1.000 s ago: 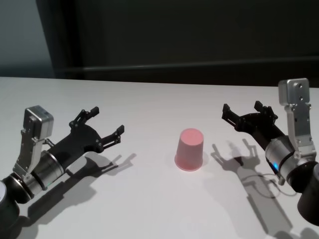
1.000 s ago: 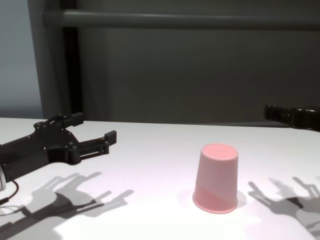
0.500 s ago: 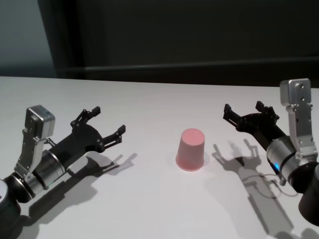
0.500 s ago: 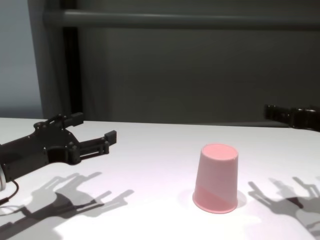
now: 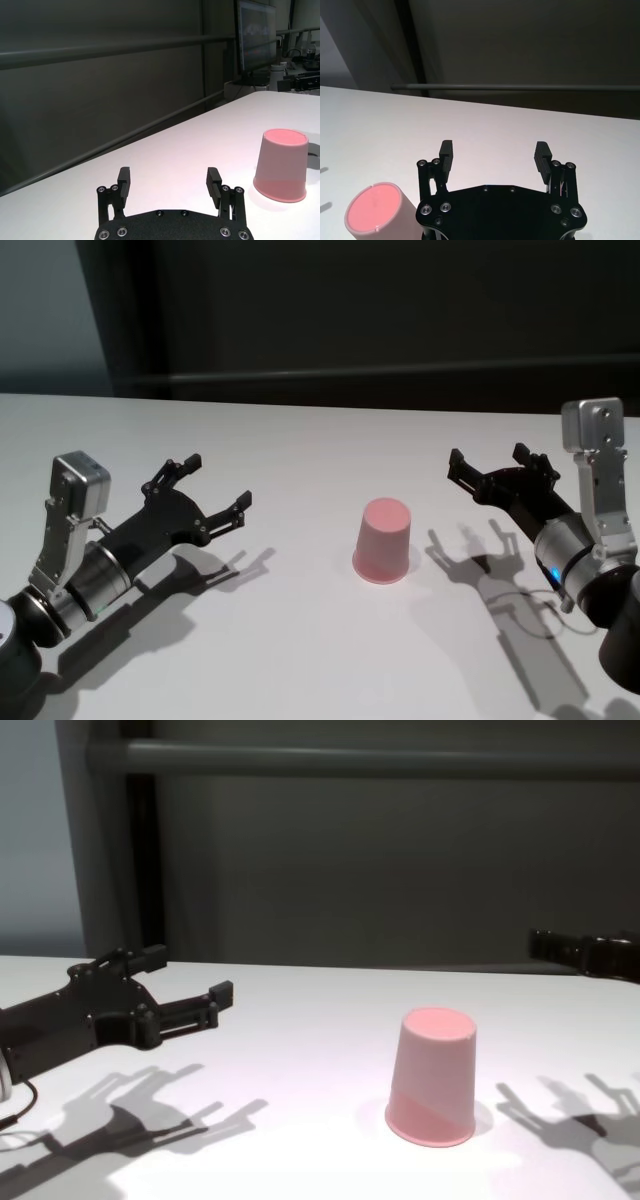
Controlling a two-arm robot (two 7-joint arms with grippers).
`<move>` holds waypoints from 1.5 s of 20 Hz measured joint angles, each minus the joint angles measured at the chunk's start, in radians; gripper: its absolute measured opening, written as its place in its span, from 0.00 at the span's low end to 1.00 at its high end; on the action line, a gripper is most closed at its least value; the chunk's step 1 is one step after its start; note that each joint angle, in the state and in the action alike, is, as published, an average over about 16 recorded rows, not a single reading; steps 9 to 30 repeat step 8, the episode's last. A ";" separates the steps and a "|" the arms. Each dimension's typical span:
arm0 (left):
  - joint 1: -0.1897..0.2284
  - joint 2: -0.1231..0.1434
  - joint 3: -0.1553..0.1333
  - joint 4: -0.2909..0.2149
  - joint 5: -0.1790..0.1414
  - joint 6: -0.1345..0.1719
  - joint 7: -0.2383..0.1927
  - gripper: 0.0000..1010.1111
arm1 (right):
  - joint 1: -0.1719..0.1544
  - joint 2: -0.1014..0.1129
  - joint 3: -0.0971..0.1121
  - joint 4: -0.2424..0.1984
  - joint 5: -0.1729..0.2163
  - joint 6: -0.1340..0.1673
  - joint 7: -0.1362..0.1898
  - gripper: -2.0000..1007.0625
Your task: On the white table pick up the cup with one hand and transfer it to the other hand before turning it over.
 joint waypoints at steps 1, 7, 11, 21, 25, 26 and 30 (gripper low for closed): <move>0.000 0.000 0.000 0.000 0.000 0.000 0.000 0.99 | 0.000 0.000 0.000 0.000 0.000 0.000 0.000 0.99; 0.000 0.000 0.000 0.000 0.000 0.000 0.000 0.99 | 0.000 0.000 0.000 0.000 0.000 0.000 0.000 0.99; 0.000 0.000 0.000 0.000 0.000 0.000 0.000 0.99 | 0.000 0.000 0.000 0.000 0.000 0.000 0.000 0.99; 0.000 0.000 0.000 0.000 0.000 0.000 0.000 0.99 | 0.000 0.000 0.000 0.000 0.000 0.000 0.000 0.99; 0.000 0.000 0.000 0.000 0.000 0.000 0.000 0.99 | 0.000 0.000 0.000 0.000 0.000 0.000 0.000 0.99; 0.000 0.000 0.000 0.000 0.000 0.000 0.000 0.99 | 0.000 0.000 0.000 0.000 0.000 0.000 0.000 0.99; 0.000 0.000 0.000 0.000 0.000 0.000 0.000 0.99 | 0.000 0.000 0.000 0.000 0.000 0.000 0.000 0.99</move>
